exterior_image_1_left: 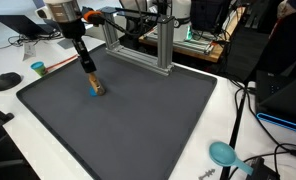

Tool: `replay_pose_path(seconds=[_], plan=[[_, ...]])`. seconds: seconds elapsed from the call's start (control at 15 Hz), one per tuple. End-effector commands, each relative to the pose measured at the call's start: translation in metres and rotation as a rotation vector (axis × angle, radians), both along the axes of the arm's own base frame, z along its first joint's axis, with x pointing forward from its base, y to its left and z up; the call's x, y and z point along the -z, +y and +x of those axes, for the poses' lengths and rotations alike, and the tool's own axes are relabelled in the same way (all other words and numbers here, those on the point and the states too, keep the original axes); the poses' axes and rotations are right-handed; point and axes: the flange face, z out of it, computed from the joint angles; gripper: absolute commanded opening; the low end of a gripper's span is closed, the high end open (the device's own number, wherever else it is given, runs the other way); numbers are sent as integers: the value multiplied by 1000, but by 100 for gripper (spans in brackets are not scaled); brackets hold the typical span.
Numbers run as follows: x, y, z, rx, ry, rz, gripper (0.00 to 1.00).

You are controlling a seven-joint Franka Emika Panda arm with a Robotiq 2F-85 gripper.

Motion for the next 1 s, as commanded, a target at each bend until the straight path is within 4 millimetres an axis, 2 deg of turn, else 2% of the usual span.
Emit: replay_pose_path(seconds=[0.0, 0.33, 0.93], plan=[[37, 3, 13, -14, 26, -4, 22], [45, 3, 21, -26, 28, 2, 22], [47, 1, 28, -24, -12, -1, 22]])
